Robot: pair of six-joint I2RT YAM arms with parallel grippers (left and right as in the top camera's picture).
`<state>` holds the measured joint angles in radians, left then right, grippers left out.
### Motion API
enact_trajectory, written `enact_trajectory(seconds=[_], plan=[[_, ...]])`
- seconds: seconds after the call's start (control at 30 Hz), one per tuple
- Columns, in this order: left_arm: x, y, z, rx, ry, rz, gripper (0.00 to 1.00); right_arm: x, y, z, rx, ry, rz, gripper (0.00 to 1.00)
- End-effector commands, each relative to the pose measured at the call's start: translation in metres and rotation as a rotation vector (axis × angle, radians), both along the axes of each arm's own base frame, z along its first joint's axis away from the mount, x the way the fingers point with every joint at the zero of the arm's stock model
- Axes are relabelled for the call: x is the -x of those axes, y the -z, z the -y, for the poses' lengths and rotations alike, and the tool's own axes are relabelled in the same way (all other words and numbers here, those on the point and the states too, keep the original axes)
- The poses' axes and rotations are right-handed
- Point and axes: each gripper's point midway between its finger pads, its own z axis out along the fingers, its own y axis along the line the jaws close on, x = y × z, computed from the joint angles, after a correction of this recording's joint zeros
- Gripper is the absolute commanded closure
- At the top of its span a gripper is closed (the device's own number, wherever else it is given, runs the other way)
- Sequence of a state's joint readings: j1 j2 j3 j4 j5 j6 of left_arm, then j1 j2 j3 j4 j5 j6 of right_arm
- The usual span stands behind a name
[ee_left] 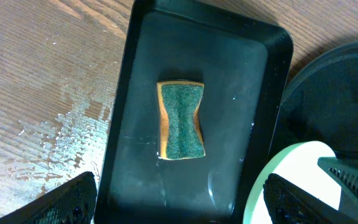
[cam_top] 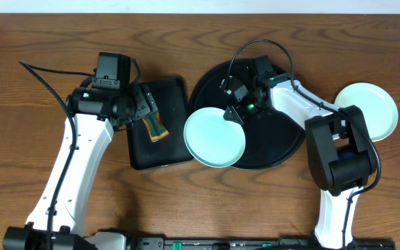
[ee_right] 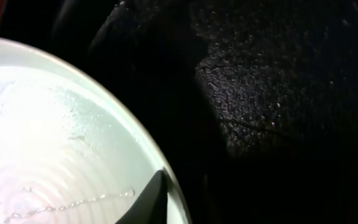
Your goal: Clean dirty plates on tray and stack at the side
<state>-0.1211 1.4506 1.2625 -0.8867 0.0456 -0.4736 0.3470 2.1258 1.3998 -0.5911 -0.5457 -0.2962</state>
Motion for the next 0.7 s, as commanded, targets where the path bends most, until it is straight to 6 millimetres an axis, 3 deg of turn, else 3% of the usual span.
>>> enact_trajectory(seconds=[0.0,0.07,0.33,0.47,0.67], plan=[[0.001,0.002,-0.003,-0.013,0.002,-0.006,0.13,0.008,0.012,-0.003,0.024,-0.009,-0.028,0.89],[0.001,0.002,-0.003,-0.013,0.002,-0.006,0.13,0.008,0.012,-0.003,0.024,-0.007,-0.029,0.99],[0.001,0.002,-0.003,-0.013,0.001,-0.006,0.13,-0.013,-0.001,-0.002,0.001,0.086,-0.015,0.99],[0.001,0.002,-0.003,-0.013,0.002,-0.006,0.13,-0.038,-0.030,-0.001,0.019,0.162,0.061,0.99],[0.001,0.002,-0.003,-0.013,0.001,-0.006,0.13,-0.068,-0.090,-0.003,0.147,0.253,0.298,0.99]])
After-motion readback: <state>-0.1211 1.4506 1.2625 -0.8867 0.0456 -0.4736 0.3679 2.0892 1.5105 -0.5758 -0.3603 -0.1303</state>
